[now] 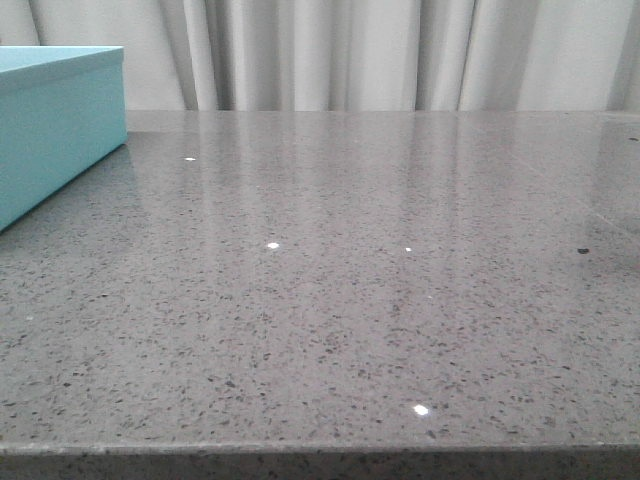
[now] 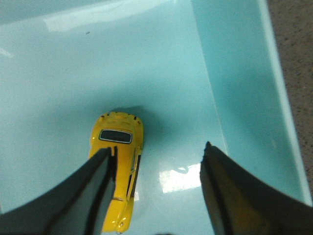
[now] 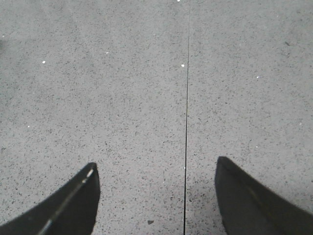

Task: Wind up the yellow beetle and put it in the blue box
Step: 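Open the left gripper to release the car and raise it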

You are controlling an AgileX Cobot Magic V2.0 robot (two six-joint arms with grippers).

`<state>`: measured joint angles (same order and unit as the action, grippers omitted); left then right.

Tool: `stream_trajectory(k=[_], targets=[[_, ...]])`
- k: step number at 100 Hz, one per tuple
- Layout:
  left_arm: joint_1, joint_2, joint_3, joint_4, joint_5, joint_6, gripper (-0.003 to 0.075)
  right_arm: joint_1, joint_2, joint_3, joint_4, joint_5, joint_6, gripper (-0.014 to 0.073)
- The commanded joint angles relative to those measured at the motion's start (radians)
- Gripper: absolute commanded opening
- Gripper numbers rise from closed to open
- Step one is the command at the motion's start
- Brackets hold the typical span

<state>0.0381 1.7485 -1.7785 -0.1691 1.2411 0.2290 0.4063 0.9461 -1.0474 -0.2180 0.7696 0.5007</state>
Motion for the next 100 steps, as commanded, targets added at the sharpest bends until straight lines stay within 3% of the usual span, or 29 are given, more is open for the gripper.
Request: stream_trajectory(k=[1,17,32,54,100], targets=[[0.002,-0.106,-0.002,-0.025,-0.022,0.015,0.0265,0.0,-0.031,-0.014,-0.038,-0.067,-0.007,0.0458],[0.002,-0.242,0.111,-0.061,-0.107,0.093,0.0118,0.0,-0.068,0.048,-0.047,-0.093,-0.007,0.0328],[0.002,-0.383,0.257,-0.082,-0.19,0.105,-0.0013,0.0,-0.12,0.128,-0.048,-0.125,-0.007,0.0153],[0.002,-0.604,0.521,-0.097,-0.323,0.108,-0.0018,0.0,-0.217,0.239,-0.049,-0.192,-0.007,-0.0067],[0.002,-1.07,1.075,-0.16,-0.701,0.108,-0.0019,0.0,-0.386,0.451,-0.074,-0.399,-0.007,-0.0064]])
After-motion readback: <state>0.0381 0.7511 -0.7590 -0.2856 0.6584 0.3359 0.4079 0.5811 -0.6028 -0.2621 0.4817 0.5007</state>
